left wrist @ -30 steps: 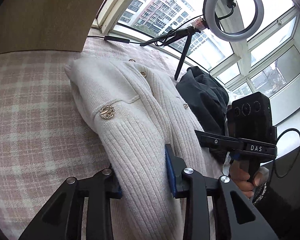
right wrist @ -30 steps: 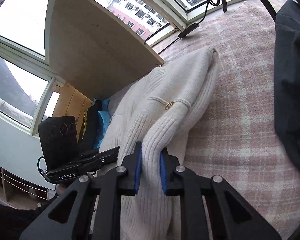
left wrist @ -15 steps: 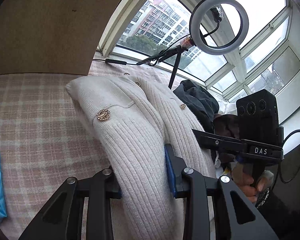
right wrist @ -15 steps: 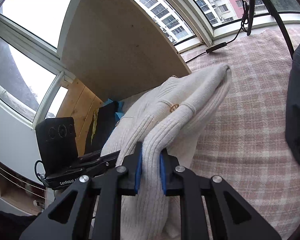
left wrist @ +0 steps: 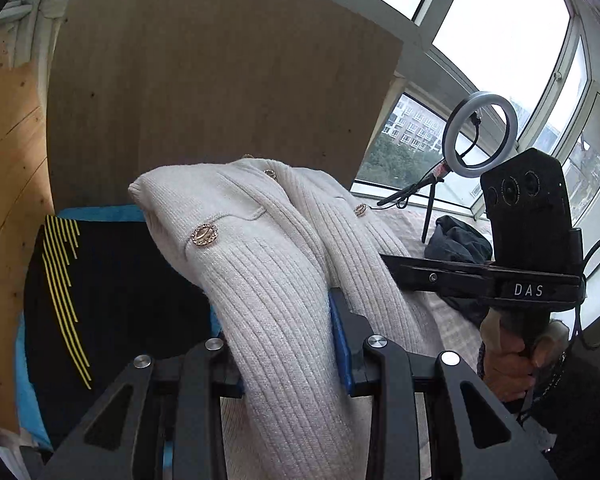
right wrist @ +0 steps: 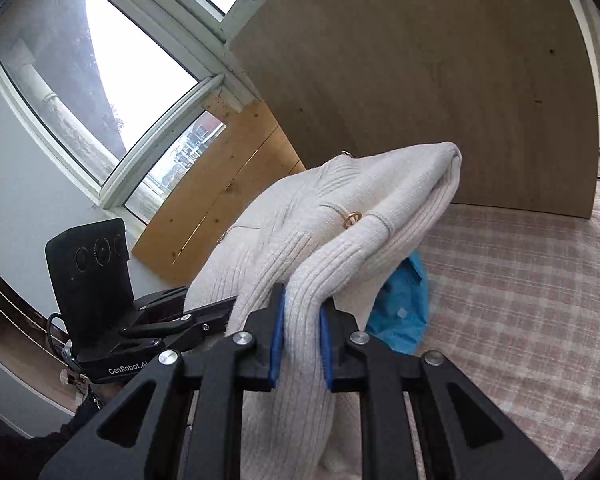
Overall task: Fold clothes
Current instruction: 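Grasp the folded cardigan with both grippers and carry it onto the blue shirt stack, then release the cardigan on the stack and open both grippers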
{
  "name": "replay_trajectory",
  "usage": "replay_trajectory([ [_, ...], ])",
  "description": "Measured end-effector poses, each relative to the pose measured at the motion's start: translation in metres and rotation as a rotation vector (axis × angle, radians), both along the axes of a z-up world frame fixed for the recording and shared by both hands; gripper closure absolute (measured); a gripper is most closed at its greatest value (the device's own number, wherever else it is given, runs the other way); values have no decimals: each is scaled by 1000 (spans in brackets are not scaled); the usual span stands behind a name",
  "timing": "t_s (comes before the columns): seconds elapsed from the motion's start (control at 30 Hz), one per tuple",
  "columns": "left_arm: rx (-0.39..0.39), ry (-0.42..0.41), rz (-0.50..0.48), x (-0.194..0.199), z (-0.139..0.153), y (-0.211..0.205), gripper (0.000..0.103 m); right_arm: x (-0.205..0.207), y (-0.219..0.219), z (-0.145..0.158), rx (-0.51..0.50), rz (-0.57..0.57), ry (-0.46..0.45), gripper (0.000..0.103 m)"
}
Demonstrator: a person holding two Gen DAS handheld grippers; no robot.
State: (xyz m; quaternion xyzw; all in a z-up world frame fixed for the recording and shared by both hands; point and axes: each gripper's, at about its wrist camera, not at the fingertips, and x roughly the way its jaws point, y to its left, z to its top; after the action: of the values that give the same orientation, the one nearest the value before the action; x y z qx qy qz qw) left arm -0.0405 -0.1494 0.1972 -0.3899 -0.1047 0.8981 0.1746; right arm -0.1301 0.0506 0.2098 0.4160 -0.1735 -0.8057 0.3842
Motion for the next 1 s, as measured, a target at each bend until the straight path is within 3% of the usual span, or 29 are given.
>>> replay_trajectory([
  [0.2,-58,2,51,-13,-8,-82,73,-30,-80,-16,-13,32,-4,88],
  [0.27,-227,-64,128,-28,-38,-101,63,-43,-98,-37,88,18,-6,87],
  [0.3,-329,-105,176,-35,-54,-110,60,-50,-105,-54,167,6,-37,83],
  [0.33,-372,-145,211,-39,-69,-120,63,-59,-107,-77,260,-8,-116,82],
  [0.37,-371,-182,237,-41,-82,-130,63,-66,-107,-96,322,-14,-186,82],
  [0.43,-342,-236,279,-41,-102,-147,63,-67,-94,-108,294,-27,-211,82],
  [0.53,-263,-172,287,-26,-89,-151,63,-62,-81,-89,237,-51,-132,82],
  [0.6,-215,-108,272,-15,-76,-149,62,-57,-86,-74,225,-19,-74,81],
  [0.67,-180,-93,247,-14,-75,-143,60,-53,-97,-70,238,19,-44,81],
  [0.87,-258,-254,247,-34,-138,-137,60,-55,-140,-116,407,85,-68,81],
  [1.0,-263,-259,282,-35,-138,-131,60,-55,-137,-117,442,64,-82,80],
])
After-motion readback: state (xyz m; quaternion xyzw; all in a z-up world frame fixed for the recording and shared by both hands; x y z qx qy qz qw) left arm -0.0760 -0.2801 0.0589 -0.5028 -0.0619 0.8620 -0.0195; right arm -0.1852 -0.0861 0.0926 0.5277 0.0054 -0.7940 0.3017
